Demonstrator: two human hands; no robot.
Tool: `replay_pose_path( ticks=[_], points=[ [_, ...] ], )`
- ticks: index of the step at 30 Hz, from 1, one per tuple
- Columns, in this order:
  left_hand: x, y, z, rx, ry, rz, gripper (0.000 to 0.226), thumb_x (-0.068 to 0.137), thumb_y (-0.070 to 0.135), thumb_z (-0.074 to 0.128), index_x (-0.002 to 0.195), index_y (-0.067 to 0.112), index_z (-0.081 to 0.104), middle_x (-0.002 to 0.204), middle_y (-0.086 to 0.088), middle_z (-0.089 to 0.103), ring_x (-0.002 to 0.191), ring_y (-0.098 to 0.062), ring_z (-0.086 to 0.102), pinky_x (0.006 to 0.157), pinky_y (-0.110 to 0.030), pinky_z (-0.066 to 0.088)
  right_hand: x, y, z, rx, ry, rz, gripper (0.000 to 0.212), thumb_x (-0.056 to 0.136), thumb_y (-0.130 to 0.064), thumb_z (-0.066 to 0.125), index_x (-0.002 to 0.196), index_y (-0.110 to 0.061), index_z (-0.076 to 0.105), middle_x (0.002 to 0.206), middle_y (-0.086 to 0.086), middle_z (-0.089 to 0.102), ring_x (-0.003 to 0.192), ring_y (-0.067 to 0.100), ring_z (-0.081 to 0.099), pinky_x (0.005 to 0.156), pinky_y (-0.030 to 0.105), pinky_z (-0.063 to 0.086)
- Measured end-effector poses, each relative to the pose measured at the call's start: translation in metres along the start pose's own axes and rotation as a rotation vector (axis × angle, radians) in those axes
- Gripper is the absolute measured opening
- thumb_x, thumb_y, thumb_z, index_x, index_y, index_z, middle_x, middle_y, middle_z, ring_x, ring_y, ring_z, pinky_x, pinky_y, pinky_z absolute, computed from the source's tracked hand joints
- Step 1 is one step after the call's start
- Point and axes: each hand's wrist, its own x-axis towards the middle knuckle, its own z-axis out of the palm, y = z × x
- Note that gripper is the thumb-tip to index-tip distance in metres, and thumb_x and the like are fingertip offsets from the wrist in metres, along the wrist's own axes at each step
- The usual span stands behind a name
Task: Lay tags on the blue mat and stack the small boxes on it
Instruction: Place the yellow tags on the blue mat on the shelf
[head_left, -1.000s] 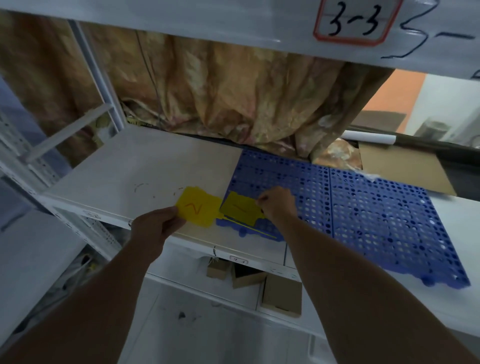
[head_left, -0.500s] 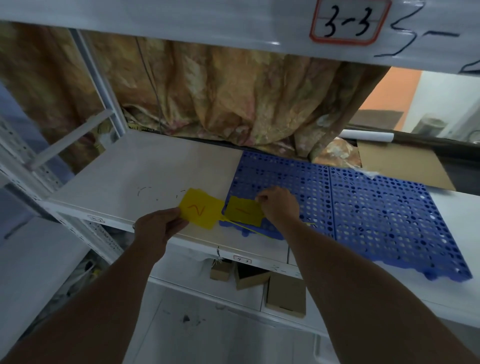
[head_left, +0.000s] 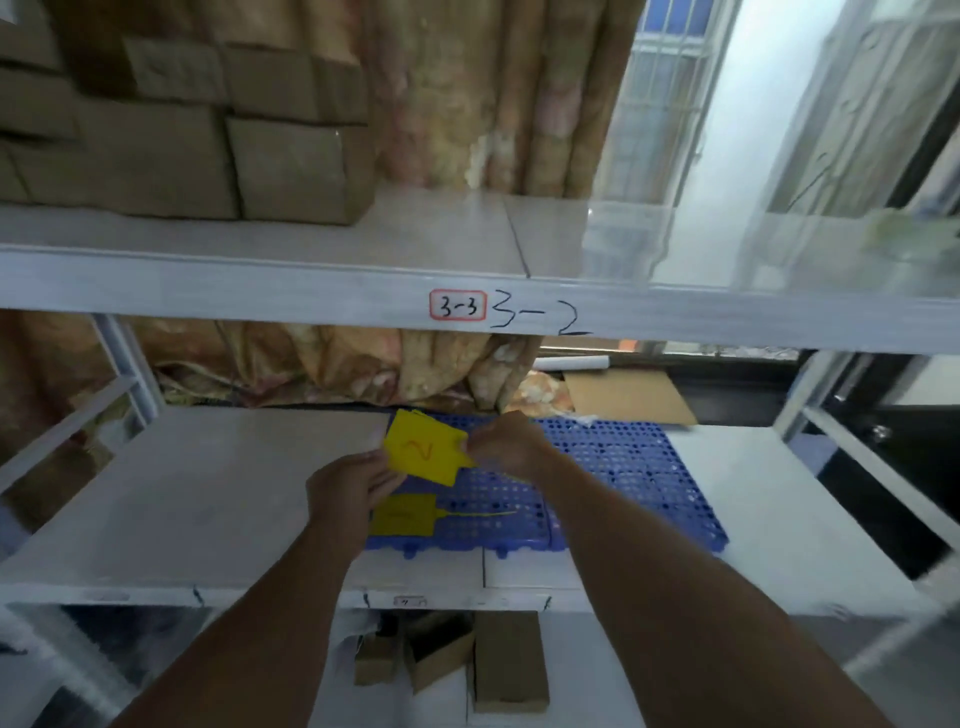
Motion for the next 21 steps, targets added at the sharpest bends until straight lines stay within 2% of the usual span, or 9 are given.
replay_pose_path(
  ticks=[3,5,7,8,11,13,15,19,21],
  points=[
    [-0.034,0.008,0.027,-0.006,-0.059,-0.033,0.010,0.096,-0.005,0.060,0.105,-0.002,0.063,0.127,-0.023,0.054,0.109,-0.042,0.058,0.093,-0.044,0.051,-0.035,0.001,-0.028,0.059,0.088,0.022,0.007,0.089,-0.023,0.072,0.089,-0.022,0.065,0.094,0.004,0.065,0.085,0.014,0.058,0.077,0.026,0.049],
    [-0.056,0.011,0.042,0.010,-0.094,-0.064,0.009,0.094,-0.007,0.060,0.094,0.002,0.062,0.115,-0.021,0.055,0.104,-0.040,0.059,0.093,-0.044,0.052,-0.056,0.004,-0.044,0.051,0.177,0.052,0.007,0.088,-0.022,0.072,0.092,-0.022,0.066,0.100,0.005,0.067,0.086,0.015,0.059,0.076,0.025,0.052],
    [-0.074,0.009,0.053,0.082,-0.153,-0.084,0.009,0.095,-0.006,0.060,0.096,0.002,0.063,0.110,-0.020,0.057,0.100,-0.039,0.062,0.092,-0.043,0.052,-0.074,0.011,-0.059,0.018,0.280,0.123,0.016,0.083,-0.026,0.075,0.089,-0.011,0.072,0.094,0.007,0.069,0.076,0.017,0.061,0.059,0.021,0.046],
    [-0.082,0.008,0.057,0.162,-0.184,-0.085,0.008,0.094,-0.006,0.062,0.098,0.000,0.065,0.107,-0.022,0.060,0.095,-0.038,0.064,0.088,-0.042,0.053,-0.082,0.016,-0.066,0.024,0.314,0.156,0.023,0.081,-0.027,0.076,0.092,-0.006,0.075,0.093,0.010,0.071,0.074,0.018,0.063,0.057,0.020,0.044],
    [-0.094,0.002,0.069,0.389,-0.238,-0.022,0.006,0.088,-0.009,0.069,0.086,-0.004,0.069,0.092,-0.023,0.068,0.081,-0.034,0.068,0.069,-0.038,0.058,-0.105,0.032,-0.087,0.063,0.312,0.197,0.027,0.078,-0.025,0.080,0.094,-0.003,0.079,0.089,0.014,0.072,0.077,0.025,0.067,0.065,0.029,0.047],
    [-0.099,0.000,0.082,0.436,-0.241,0.025,0.012,0.085,-0.011,0.071,0.078,-0.002,0.069,0.086,-0.021,0.070,0.078,-0.033,0.069,0.071,-0.041,0.060,-0.116,0.045,-0.099,0.075,0.306,0.192,0.025,0.078,-0.025,0.081,0.093,-0.004,0.081,0.083,0.012,0.069,0.069,0.020,0.061,0.065,0.029,0.044],
    [-0.103,-0.003,0.098,0.441,-0.253,0.047,0.011,0.084,-0.011,0.072,0.078,-0.002,0.070,0.084,-0.021,0.070,0.078,-0.034,0.069,0.076,-0.044,0.059,-0.121,0.059,-0.112,0.101,0.311,0.177,0.022,0.079,-0.023,0.083,0.094,-0.007,0.081,0.080,0.008,0.068,0.064,0.015,0.058,0.064,0.026,0.043],
    [-0.102,-0.021,0.133,0.499,-0.242,0.067,0.011,0.082,-0.009,0.075,0.074,-0.002,0.072,0.075,-0.021,0.072,0.069,-0.035,0.069,0.055,-0.034,0.061,-0.117,0.088,-0.140,0.116,0.296,0.135,0.016,0.081,-0.015,0.079,0.094,-0.007,0.082,0.075,0.004,0.068,0.058,0.008,0.055,0.054,0.017,0.042],
    [-0.104,-0.036,0.153,0.547,-0.244,0.090,0.007,0.082,-0.007,0.076,0.077,-0.002,0.073,0.073,-0.021,0.071,0.070,-0.036,0.069,0.057,-0.034,0.061,-0.108,0.103,-0.154,0.088,0.293,0.125,0.014,0.077,-0.018,0.079,0.088,-0.009,0.083,0.079,0.007,0.073,0.062,0.014,0.061,0.058,0.026,0.049]
  ],
)
